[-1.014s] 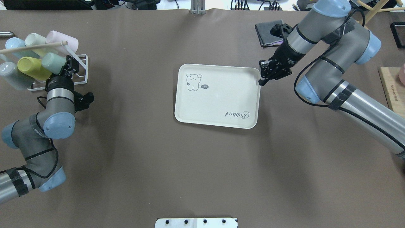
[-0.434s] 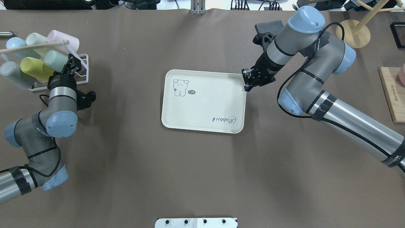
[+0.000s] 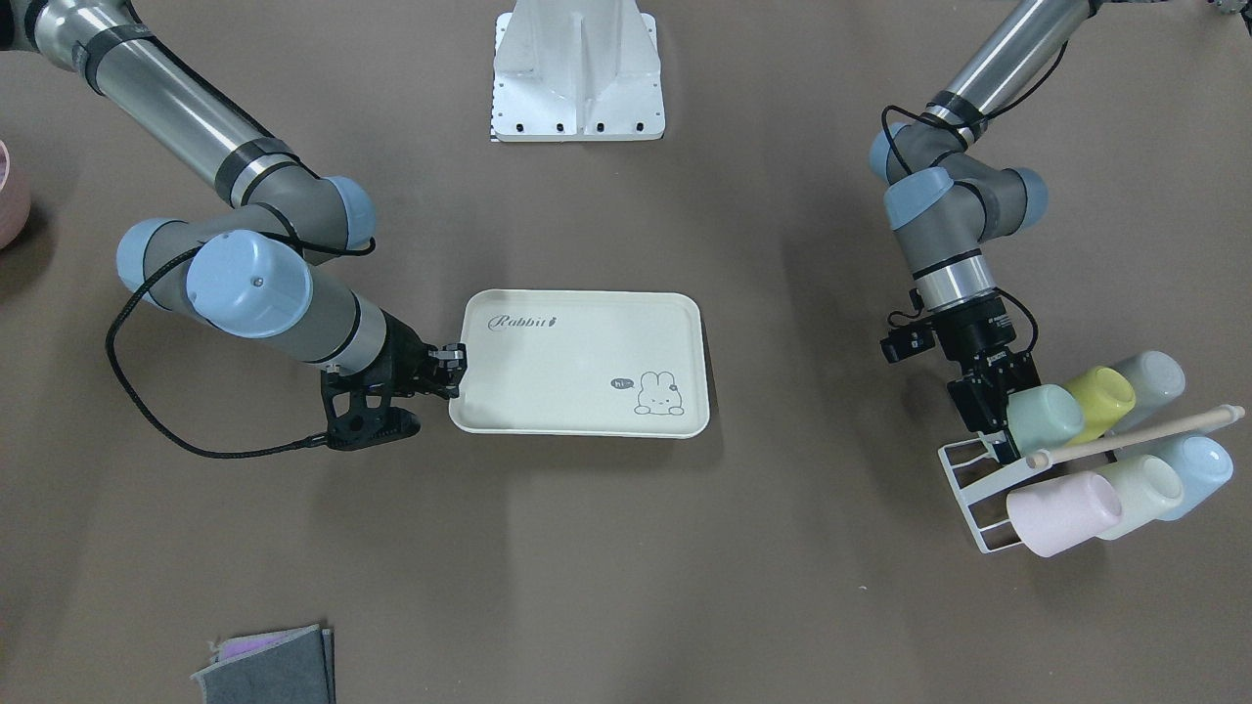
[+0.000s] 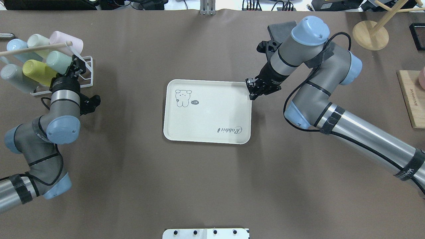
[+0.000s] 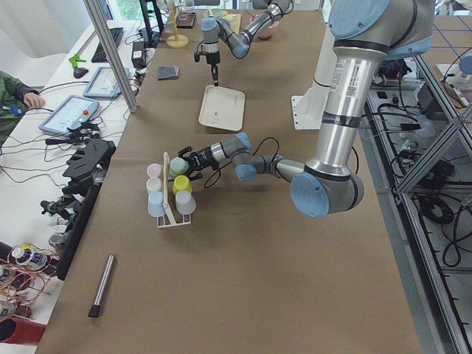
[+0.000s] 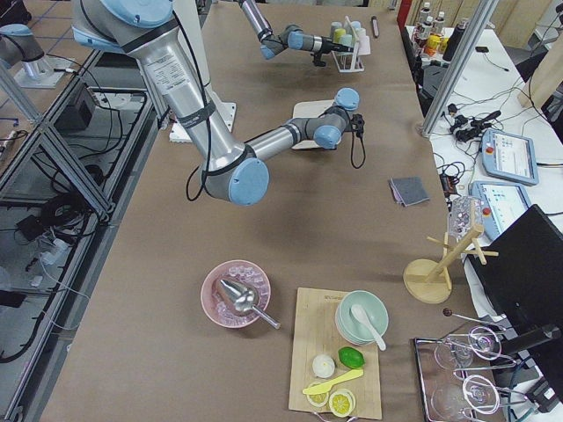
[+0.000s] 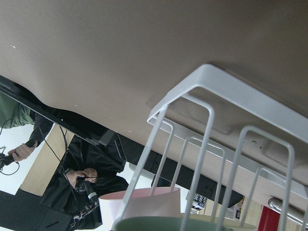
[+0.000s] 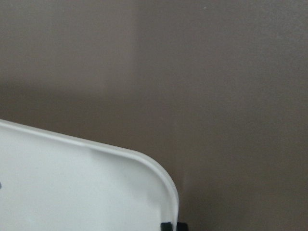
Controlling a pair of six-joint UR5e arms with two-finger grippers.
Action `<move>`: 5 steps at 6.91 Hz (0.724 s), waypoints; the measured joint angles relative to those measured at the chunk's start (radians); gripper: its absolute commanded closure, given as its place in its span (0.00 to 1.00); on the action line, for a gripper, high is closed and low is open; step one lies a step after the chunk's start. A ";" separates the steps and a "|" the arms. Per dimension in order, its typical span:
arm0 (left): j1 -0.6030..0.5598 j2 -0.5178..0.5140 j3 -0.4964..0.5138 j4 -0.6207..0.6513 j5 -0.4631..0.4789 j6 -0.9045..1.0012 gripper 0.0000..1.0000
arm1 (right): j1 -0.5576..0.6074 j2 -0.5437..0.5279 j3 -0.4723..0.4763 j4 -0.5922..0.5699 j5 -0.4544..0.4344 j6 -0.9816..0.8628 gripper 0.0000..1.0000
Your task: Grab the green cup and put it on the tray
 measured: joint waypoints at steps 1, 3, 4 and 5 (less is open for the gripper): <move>0.000 0.005 -0.003 -0.005 0.023 0.009 0.32 | -0.014 -0.001 -0.004 0.018 -0.022 -0.006 1.00; -0.001 0.011 -0.010 -0.054 0.040 0.076 0.32 | -0.028 -0.003 -0.031 0.068 -0.051 -0.016 0.16; -0.001 0.014 -0.011 -0.094 0.041 0.122 0.32 | -0.029 -0.004 -0.039 0.090 -0.056 -0.013 0.00; -0.001 0.020 -0.012 -0.115 0.042 0.146 0.32 | -0.023 -0.006 -0.031 0.096 -0.056 -0.006 0.00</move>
